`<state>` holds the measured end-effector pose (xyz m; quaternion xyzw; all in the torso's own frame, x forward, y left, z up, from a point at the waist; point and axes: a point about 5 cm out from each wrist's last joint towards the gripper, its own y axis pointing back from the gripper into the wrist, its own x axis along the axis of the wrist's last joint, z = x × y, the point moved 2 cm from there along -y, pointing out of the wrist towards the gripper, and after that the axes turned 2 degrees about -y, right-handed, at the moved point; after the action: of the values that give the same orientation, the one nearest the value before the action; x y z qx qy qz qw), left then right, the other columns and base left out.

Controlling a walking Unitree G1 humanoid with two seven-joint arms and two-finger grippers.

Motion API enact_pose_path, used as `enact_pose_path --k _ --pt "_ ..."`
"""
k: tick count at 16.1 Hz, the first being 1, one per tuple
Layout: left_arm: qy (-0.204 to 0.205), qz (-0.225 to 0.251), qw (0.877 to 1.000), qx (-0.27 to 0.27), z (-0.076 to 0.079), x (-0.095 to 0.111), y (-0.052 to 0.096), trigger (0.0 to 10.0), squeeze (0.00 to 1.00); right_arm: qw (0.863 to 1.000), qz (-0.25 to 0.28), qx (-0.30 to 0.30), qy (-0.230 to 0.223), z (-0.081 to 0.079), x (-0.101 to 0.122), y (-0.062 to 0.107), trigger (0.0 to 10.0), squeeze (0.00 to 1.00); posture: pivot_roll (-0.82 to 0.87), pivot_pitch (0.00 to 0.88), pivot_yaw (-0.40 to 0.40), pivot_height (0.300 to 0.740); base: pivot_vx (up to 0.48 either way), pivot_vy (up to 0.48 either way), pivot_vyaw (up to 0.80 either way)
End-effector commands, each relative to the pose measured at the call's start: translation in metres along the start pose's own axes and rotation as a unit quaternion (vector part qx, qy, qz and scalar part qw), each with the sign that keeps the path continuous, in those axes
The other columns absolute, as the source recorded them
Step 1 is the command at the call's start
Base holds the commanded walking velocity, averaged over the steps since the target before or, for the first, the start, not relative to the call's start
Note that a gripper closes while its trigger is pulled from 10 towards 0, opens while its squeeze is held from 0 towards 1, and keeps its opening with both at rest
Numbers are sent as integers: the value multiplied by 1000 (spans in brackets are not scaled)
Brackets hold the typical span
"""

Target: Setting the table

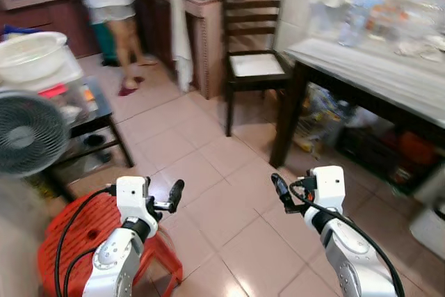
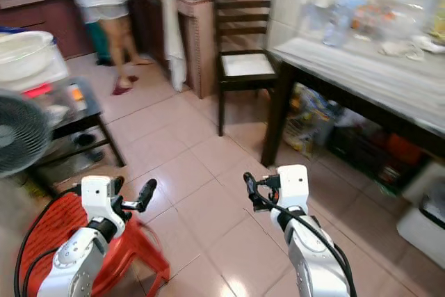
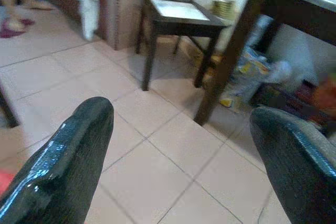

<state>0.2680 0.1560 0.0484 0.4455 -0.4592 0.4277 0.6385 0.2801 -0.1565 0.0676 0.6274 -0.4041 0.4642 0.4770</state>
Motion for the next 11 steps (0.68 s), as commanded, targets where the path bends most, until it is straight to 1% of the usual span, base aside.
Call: enact_pose_path --k 1,4,6,8,11 --pt "-2 1 1000 -7 0 3 -1 10000 0 1000 3 -4 -9 3 1 1 10000 0 -173 0 16 740 0 -255 0" --pt "-2 -1 1000 -9 0 2 -2 10000 0 1000 4 -3 -20 4 2 1 10000 0 -176 0 17 740 0 -271 0" --pt "-1 -2 1000 -10 0 1 -2 10000 0 1000 0 -2 -19 3 1 1 10000 0 -177 0 15 740 0 -274 0" --pt "0 -4 1000 -10 0 0 -2 10000 0 1000 -4 1 -17 2 0 2 10000 0 -178 0 13 740 0 -279 -534" --pt "0 -8 1000 -11 0 -1 -2 10000 0 1000 -4 1 -17 2 0 2 10000 0 -181 0 13 740 0 -280 -750"
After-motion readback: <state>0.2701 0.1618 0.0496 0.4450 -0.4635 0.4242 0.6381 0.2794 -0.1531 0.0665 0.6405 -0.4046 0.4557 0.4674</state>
